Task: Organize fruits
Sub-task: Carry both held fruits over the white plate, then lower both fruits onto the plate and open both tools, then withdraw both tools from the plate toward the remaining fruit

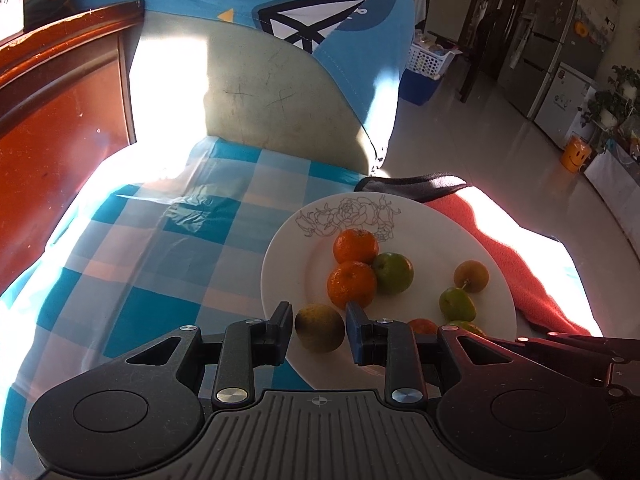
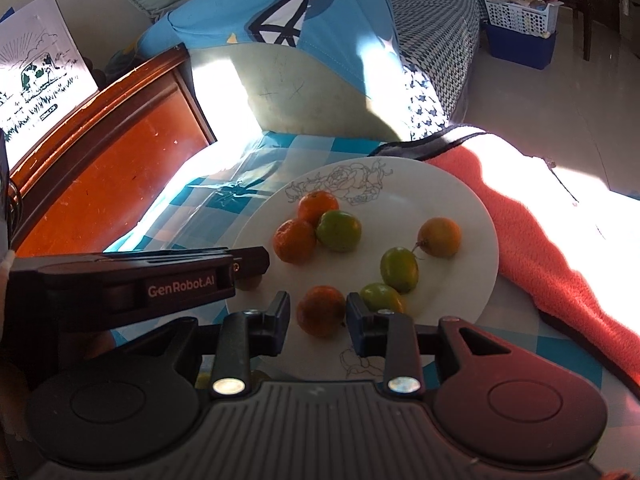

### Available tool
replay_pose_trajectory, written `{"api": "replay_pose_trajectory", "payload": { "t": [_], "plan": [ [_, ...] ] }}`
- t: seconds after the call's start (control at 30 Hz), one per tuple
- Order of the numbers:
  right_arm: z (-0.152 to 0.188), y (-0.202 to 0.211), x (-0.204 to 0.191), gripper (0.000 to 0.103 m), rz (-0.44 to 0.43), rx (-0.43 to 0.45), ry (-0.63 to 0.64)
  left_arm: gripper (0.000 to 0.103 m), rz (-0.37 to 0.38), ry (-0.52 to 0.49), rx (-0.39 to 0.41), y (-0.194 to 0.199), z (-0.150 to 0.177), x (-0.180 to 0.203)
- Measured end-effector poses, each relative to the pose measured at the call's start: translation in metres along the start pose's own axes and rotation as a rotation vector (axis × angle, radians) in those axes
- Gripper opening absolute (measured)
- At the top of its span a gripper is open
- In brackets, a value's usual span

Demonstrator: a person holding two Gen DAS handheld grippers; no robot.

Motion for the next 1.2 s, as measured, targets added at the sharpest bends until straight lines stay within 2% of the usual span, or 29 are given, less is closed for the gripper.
{"api": "replay_pose_trajectory", "payload": {
  "t": [0.13, 0.17, 0.23, 0.3, 0.4, 0.5, 0.6, 0.67, 0.83, 1.03, 1.2],
  "plan": [
    [-0.001, 0.001, 0.001, 0.033, 0.0, 0.008, -0.005, 0.028, 0.001, 0.006, 0.007, 0.002, 0.0, 0.0],
    [-0.001, 0.002, 0.001, 0.034, -0.002, 0.009, -0.008, 0.031, 0.001, 0.009, 0.011, 0.003, -0.001, -0.001],
    [-0.001, 0.003, 0.001, 0.034, -0.005, 0.011, -0.009, 0.042, -0.003, 0.018, 0.025, 0.007, -0.002, -0.001],
    [-0.002, 0.004, 0.001, 0.037, -0.007, 0.011, -0.01, 0.061, -0.014, 0.025, 0.044, 0.012, -0.003, 0.0],
    [-0.003, 0.007, -0.001, 0.042, -0.013, 0.017, -0.003, 0.069, -0.017, 0.011, 0.068, 0.022, -0.005, 0.003],
    [-0.003, 0.012, -0.005, 0.048, -0.017, 0.029, 0.02, 0.087, -0.029, 0.01, 0.084, 0.034, -0.006, 0.003],
    [-0.003, 0.017, -0.008, 0.056, -0.022, 0.037, 0.036, 0.089, -0.029, 0.02, 0.097, 0.048, -0.006, 0.001],
    [-0.001, 0.021, -0.009, 0.059, -0.021, 0.039, 0.041, 0.095, -0.041, 0.022, 0.095, 0.055, -0.004, -0.001],
    [0.006, 0.033, -0.011, 0.066, -0.016, 0.04, 0.052, 0.095, -0.077, 0.046, 0.086, 0.071, 0.008, -0.009],
    [0.017, 0.048, -0.015, 0.075, -0.006, 0.046, 0.078, 0.095, -0.065, 0.09, 0.059, 0.086, 0.028, -0.016],
    [0.033, 0.061, -0.017, 0.076, 0.0, 0.036, 0.077, 0.095, -0.095, 0.101, 0.036, 0.095, 0.045, -0.017]
  ]
}}
Point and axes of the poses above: each gripper's, at about its wrist camera, not at the fingertips, and y roughly against the way its jaws point, x to its right, z to its underside, the point moved 1 cm from there along -y, roughly the way its jaws point, and after that the axes turned 3 degrees about -x, right-handed, at the moved point
